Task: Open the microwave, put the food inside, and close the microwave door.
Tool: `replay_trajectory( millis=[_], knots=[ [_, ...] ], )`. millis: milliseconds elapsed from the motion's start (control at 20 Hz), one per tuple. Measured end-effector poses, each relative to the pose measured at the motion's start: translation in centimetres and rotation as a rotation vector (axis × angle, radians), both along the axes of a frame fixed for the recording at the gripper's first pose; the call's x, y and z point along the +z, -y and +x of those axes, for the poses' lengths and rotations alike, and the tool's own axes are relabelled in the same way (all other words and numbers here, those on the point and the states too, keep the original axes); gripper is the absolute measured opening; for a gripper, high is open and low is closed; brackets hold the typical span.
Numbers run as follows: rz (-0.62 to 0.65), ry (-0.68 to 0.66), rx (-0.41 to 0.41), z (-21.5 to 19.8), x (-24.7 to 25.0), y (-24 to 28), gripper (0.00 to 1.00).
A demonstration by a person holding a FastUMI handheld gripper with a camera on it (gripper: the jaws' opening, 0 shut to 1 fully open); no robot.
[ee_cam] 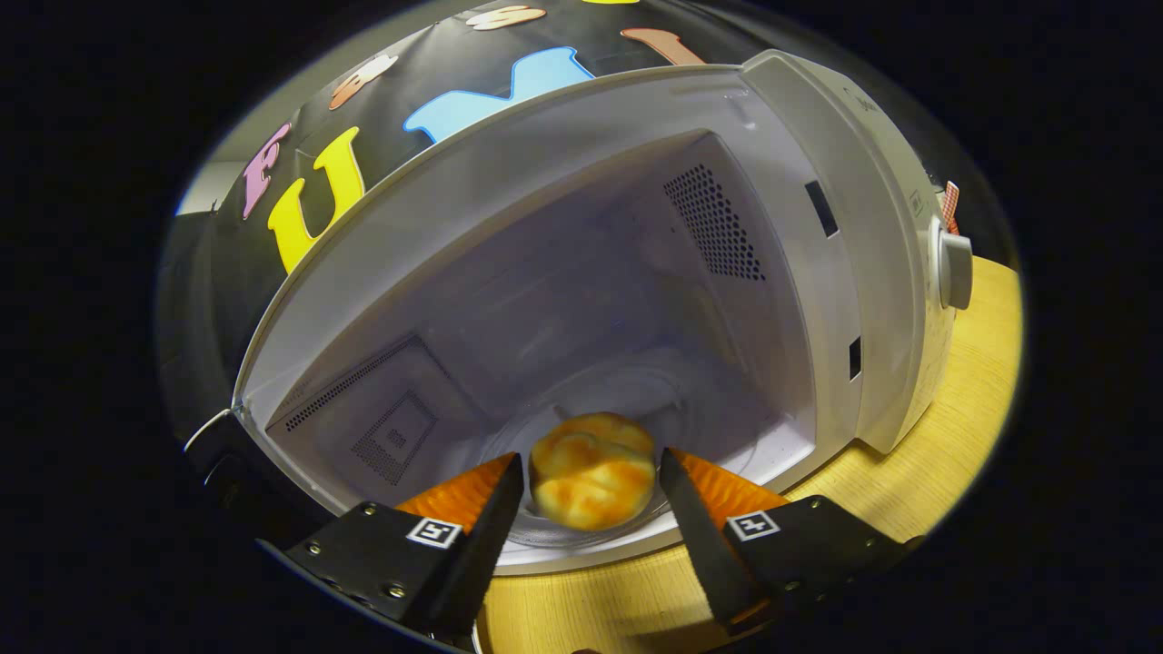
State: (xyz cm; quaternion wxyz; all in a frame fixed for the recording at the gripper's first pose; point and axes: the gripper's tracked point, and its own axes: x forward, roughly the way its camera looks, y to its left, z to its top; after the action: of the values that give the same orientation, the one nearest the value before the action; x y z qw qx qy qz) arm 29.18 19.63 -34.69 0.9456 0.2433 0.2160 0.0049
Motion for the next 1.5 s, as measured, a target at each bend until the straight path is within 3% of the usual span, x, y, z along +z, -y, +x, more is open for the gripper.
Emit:
replay_trajectory(
  millis=[100, 600, 1050, 1500],
  knots=[
    [-0.032, 0.018, 0.006, -0.3, 0.8, 0.2, 0.98],
    [-0.118, 0.123, 0.160, -8.4, 9.6, 0.1, 0.98],
    [-0.226, 0.255, 0.239, -18.0, 17.9, 0.1, 0.97],
    [-0.264, 0.385, 0.383, -26.7, 24.4, -5.0, 0.97]
  ],
)
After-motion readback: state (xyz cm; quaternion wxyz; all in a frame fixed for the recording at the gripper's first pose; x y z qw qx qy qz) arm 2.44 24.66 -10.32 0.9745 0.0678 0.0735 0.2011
